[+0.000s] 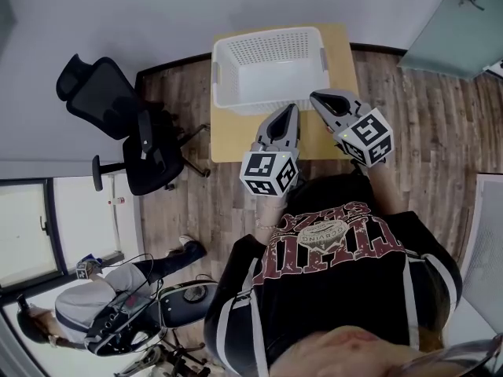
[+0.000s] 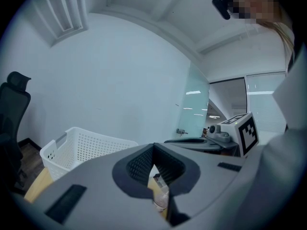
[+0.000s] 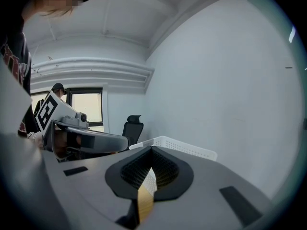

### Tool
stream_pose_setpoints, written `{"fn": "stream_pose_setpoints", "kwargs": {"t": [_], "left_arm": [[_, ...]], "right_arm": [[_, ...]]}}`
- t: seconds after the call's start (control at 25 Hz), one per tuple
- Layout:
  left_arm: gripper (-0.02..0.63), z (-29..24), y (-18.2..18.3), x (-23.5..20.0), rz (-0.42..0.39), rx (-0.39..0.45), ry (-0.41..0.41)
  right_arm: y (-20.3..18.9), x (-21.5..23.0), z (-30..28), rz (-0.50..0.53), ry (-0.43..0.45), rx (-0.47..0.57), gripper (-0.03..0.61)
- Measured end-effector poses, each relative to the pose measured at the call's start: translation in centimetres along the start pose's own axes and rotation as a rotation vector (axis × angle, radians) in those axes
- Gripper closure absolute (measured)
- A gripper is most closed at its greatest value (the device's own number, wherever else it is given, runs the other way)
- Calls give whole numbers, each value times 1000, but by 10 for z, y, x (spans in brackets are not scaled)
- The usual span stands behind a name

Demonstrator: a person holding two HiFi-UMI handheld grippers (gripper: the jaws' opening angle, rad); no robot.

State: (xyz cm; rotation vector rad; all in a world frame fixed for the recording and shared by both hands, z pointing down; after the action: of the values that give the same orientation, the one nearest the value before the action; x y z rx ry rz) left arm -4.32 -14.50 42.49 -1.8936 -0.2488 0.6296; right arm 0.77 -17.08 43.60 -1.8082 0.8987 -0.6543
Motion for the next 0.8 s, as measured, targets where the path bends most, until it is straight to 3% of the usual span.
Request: {"fn": "stream_pose_setpoints", "kwargs": {"t": [0.8], "left_arm": [[566,5,-6,-6,15,-13,5]], "right_arm": [[-1,-7,-3,25,7,-18,560]]}}
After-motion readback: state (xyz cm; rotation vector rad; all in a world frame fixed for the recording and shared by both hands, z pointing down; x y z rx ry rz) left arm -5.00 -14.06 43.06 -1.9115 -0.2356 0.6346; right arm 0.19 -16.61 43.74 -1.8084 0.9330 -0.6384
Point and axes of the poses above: the fingertips, and each gripper's own axes: z backward along the fingers, x to its right, y out of its top, the point moved 1 cm from there along z, backward along the fingers, and after that the axes turned 8 degrees about -x, right-handed, at the moved point
